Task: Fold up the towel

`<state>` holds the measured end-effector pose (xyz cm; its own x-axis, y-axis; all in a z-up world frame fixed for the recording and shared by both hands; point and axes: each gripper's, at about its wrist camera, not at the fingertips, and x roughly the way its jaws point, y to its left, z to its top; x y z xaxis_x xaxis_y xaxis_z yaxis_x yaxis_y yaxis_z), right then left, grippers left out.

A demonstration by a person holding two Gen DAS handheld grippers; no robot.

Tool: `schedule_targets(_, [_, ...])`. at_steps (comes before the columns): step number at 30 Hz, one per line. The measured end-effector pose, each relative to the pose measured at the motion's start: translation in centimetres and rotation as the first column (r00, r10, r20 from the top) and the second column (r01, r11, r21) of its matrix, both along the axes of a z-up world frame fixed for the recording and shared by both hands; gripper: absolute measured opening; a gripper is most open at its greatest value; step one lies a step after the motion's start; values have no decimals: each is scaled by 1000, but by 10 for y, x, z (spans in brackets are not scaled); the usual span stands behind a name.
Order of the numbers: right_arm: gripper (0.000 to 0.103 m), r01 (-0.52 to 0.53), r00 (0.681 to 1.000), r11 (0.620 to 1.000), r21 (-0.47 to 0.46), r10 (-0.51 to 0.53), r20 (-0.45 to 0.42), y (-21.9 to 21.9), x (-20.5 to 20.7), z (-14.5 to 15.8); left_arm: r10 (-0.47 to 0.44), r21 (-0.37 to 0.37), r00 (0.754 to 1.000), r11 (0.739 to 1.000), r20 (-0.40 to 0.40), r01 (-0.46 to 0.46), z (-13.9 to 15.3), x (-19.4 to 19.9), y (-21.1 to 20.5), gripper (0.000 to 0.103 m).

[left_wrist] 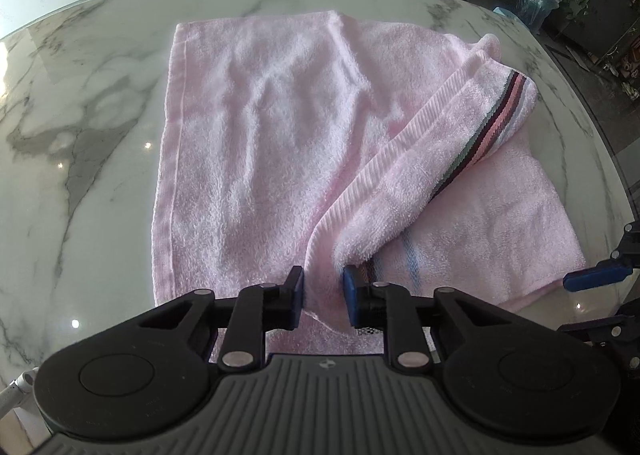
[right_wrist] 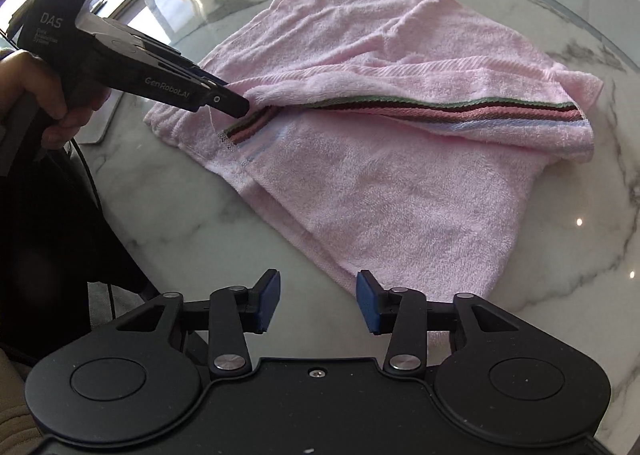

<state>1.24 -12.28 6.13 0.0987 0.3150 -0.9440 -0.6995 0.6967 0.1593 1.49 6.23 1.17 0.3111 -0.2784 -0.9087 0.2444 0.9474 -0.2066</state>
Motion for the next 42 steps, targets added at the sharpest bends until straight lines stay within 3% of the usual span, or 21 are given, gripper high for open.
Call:
schedule_targets(2, [7, 5, 1000, 1000, 12, -5, 0, 1, -4, -3, -1, -1, 1000, 1000, 7, 1, 1, 0, -1, 7])
schedule_targets(5, [4, 25, 1000, 999, 21, -25, 19, 3, -10, -10, -3, 5, 1000, 1000, 24, 3, 6, 0, -1, 5])
schedule_targets(15, [4, 112, 993, 988, 109, -116, 30, 24, -18, -27, -32, -3, 998, 999, 57, 32, 32, 2, -4, 5])
schedule_targets(27, [4, 133, 991, 982, 135, -134, 2, 36, -18, -29, -57, 20, 998, 998, 24, 57, 23, 3, -10, 9])
schedule_targets(29, [5, 141, 990, 981, 137, -142, -4, 33, -18, -29, -57, 18, 998, 998, 26, 57, 20, 5, -11, 15])
schedule_targets(31, [5, 147, 989, 979, 140, -147, -13, 31, -18, -30, -52, 9, 998, 999, 27, 51, 18, 9, -11, 29])
schedule_targets(32, [5, 148, 989, 979, 142, -147, -16, 30, -19, -30, -49, 6, 998, 999, 28, 49, 16, 10, -11, 30])
schedule_targets(40, [6, 154, 988, 975, 163, -152, -24, 27, -23, -27, -29, -42, 999, 999, 18, 30, 9, 27, -10, 30])
schedule_targets(41, [6, 157, 988, 973, 166, -155, -24, 27, -23, -26, -31, -58, 999, 998, 20, 32, 11, 27, -10, 28])
schedule_targets(42, [6, 161, 987, 972, 169, -160, -24, 25, -23, -26, -34, -69, 999, 997, 23, 35, 13, 27, -10, 17])
